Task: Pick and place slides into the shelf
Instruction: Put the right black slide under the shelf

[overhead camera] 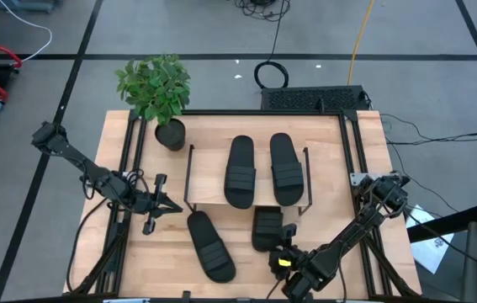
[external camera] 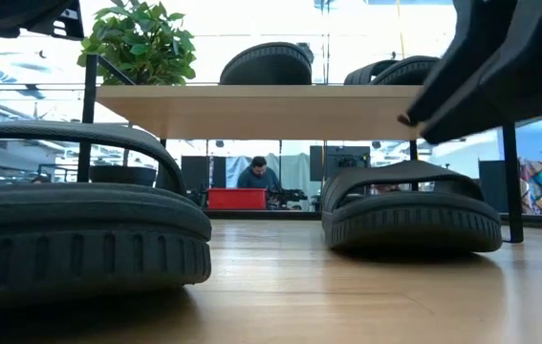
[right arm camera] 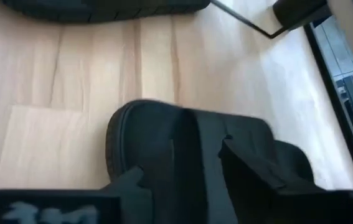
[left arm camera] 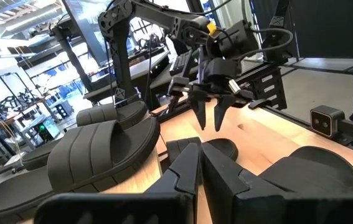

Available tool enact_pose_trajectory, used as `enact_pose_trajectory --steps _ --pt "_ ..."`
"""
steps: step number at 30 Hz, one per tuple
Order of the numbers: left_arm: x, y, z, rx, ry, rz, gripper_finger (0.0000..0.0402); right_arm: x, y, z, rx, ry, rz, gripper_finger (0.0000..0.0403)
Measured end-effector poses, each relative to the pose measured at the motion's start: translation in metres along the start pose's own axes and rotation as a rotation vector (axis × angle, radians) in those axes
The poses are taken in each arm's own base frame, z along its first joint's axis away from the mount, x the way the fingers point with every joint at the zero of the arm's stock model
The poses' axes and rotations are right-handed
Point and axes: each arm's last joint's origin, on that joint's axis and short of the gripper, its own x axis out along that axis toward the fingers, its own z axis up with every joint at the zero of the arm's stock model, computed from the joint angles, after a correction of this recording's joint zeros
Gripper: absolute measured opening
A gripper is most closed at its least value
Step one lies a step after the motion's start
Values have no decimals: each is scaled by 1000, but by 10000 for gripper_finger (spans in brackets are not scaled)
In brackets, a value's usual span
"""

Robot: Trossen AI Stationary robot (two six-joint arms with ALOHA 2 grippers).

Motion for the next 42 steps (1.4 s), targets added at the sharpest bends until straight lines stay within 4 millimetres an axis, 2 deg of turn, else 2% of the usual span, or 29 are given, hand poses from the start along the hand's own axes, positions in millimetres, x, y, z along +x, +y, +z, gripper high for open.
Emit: enact_pose_trajectory --steps 7,11,22,33,39,42 --pt "0 0 0 -2 0 0 24 4 -5 0 1 37 -9 217" --pt "0 0 0 -2 0 1 24 5 -9 -4 -16 70 -28 238" --pt "0 0 0 -1 2 -1 24 9 -15 -9 -21 147 -30 238" --pt "0 0 -1 3 12 -4 24 33 -12 -22 -80 234 -109 236" --pt "0 -1 -3 9 29 -5 24 40 -16 -26 -59 239 -180 235" --pt "0 -1 -4 13 37 -8 24 42 -19 -26 -6 253 -195 220"
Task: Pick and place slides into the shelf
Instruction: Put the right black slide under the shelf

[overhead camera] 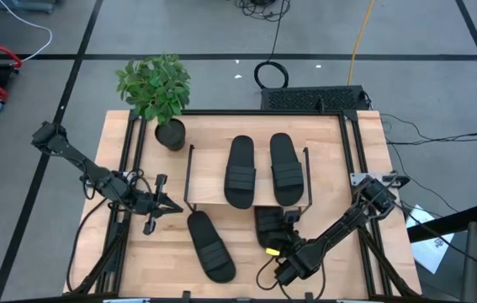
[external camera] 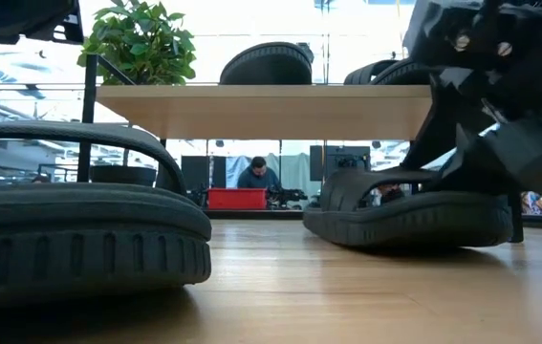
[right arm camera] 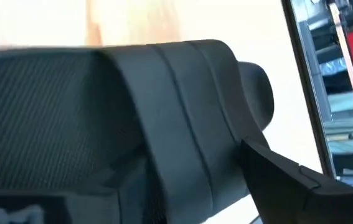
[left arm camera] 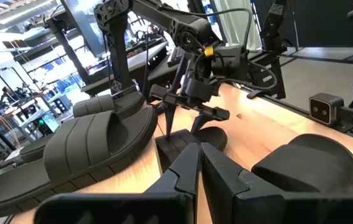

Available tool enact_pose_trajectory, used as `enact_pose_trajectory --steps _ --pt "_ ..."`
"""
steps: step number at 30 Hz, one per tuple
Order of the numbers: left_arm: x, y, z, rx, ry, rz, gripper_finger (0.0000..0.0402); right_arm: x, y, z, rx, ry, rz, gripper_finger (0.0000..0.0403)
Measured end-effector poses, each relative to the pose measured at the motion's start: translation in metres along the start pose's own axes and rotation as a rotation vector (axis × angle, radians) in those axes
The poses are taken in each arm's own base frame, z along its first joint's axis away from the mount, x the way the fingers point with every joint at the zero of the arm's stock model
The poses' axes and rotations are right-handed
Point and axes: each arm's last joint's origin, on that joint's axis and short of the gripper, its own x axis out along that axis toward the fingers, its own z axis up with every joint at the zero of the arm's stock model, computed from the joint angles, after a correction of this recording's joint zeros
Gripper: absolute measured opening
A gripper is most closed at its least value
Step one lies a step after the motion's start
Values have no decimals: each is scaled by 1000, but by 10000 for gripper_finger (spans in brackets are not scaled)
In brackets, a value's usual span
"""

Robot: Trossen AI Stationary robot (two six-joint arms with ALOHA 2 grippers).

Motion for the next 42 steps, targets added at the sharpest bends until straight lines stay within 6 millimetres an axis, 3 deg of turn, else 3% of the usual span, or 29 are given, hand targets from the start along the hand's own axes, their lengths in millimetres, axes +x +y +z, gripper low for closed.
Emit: enact_pose_trajectory --steps 3,7,9,18,26,33,42 --pt "0 0 0 0 -1 0 24 0 -1 -1 24 4 -4 172" --pt "0 0 0 0 -1 0 24 -1 0 0 57 -1 -5 55" --pt "0 0 0 -1 -1 1 24 0 -1 -1 61 0 -7 17" --pt "0 0 0 -5 -2 1 24 -3 -4 -7 143 33 -37 5" --pt "0 0 0 -5 -3 1 24 -4 -15 -17 150 179 -80 4" --pt "0 0 0 -2 0 10 24 -4 -11 -16 128 179 -35 5" --pt "0 0 0 -3 2 13 24 -2 -5 -11 160 193 38 76"
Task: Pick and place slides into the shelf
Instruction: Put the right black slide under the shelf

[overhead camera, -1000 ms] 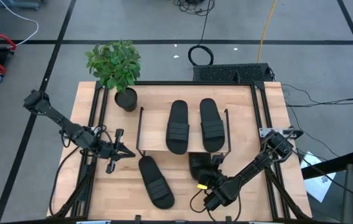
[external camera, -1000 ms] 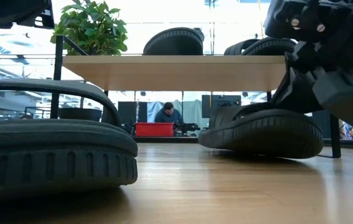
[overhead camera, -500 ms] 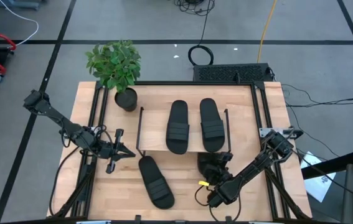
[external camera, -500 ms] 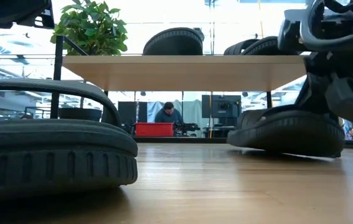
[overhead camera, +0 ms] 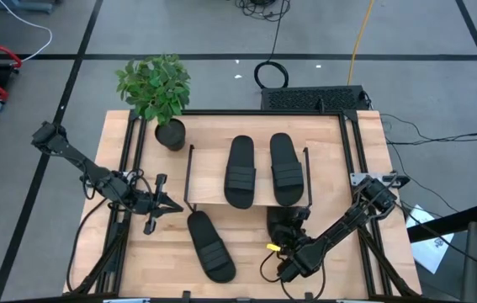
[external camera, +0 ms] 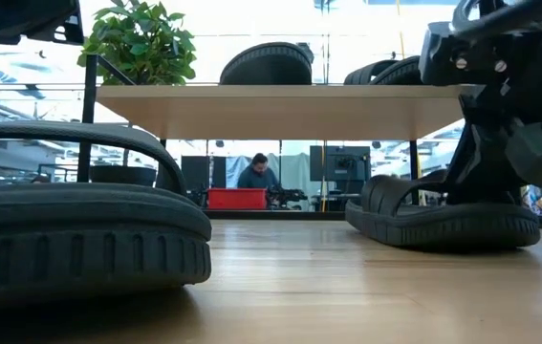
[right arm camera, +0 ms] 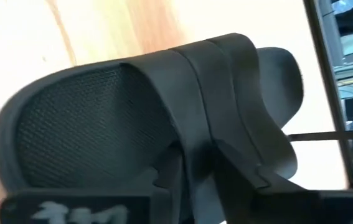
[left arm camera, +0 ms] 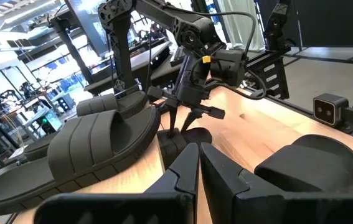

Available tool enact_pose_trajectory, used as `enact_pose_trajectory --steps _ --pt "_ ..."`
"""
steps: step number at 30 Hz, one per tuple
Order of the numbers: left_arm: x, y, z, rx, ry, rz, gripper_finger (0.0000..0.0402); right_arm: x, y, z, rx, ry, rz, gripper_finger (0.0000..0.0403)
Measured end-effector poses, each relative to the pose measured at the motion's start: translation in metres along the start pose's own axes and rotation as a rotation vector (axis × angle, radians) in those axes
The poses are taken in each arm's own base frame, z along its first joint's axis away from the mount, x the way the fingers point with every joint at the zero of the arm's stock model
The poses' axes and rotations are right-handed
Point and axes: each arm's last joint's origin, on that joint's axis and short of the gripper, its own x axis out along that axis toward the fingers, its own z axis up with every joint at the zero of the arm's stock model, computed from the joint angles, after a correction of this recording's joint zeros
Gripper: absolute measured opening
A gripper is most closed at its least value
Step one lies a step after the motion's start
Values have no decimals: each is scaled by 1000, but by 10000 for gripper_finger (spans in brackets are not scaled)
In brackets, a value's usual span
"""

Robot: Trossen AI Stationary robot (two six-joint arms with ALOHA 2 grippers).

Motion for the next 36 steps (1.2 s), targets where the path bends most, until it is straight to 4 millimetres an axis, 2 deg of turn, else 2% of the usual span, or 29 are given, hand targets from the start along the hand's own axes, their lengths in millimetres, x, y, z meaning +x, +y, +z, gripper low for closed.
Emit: enact_pose_trajectory --steps 8,12,16,20,23,25,32,36 --pt "0 0 0 0 0 1 24 -4 1 1 47 -16 29 169" --pt "0 0 0 0 1 1 24 -12 -2 2 60 -62 45 207" --pt "0 0 0 1 4 2 24 -22 -9 4 60 -94 63 227" --pt "0 0 -1 3 9 0 24 -33 -15 5 80 -121 100 228" --pt "0 0 -2 6 16 -2 24 -44 -19 4 98 -146 139 211" --pt "0 -1 -2 6 16 -2 24 -51 -18 3 79 -161 178 185" --pt "0 0 -1 11 15 -2 24 -66 -4 -4 -61 -212 286 18" --pt "0 0 -1 11 15 -1 24 -70 2 -2 -93 -218 368 11"
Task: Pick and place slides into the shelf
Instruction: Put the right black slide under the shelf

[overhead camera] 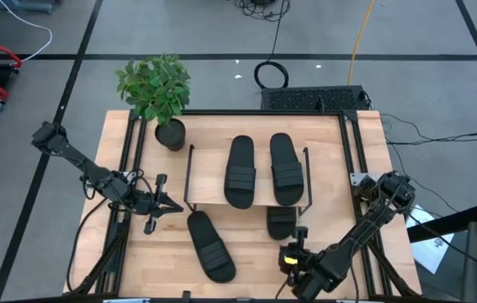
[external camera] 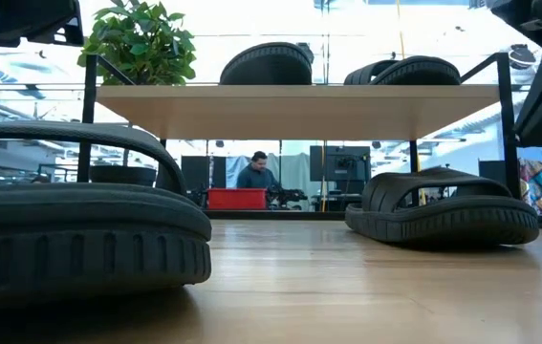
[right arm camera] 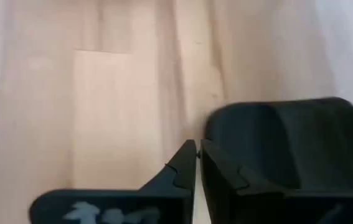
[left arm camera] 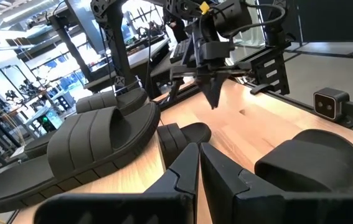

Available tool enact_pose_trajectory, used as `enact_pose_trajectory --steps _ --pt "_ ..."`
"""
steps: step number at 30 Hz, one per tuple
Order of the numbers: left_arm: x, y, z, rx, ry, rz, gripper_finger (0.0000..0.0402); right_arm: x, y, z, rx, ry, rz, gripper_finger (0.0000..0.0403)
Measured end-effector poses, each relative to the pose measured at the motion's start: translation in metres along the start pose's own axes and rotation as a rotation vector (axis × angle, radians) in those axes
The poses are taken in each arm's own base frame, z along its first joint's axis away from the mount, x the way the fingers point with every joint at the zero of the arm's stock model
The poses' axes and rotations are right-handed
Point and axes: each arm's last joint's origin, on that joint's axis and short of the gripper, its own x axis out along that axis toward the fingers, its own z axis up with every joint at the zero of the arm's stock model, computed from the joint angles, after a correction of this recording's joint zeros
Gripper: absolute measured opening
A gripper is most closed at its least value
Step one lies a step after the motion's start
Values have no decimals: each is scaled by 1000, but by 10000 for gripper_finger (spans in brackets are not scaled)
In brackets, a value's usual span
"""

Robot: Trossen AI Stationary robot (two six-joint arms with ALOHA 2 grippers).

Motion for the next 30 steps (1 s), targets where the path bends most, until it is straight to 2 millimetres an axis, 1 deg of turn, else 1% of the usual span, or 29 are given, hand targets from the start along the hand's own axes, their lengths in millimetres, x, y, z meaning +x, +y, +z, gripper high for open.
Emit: enact_pose_trajectory --steps 2,4,7,11,17,23,30 --pt "0 0 0 0 0 0 24 2 2 2 -3 -7 29 4" --pt "0 0 0 0 -1 0 24 9 2 0 -3 -24 44 2" --pt "0 0 0 -1 -1 0 24 20 1 -7 -5 -12 46 1" --pt "0 0 1 -5 -10 4 24 34 -1 -17 22 32 92 0" --pt "0 1 2 -12 -25 9 24 44 -6 -26 38 53 76 0" --pt "0 1 2 -12 -25 9 24 55 -14 -29 43 79 45 0" --pt "0 1 2 -10 -24 9 24 62 -22 -25 25 91 29 0"
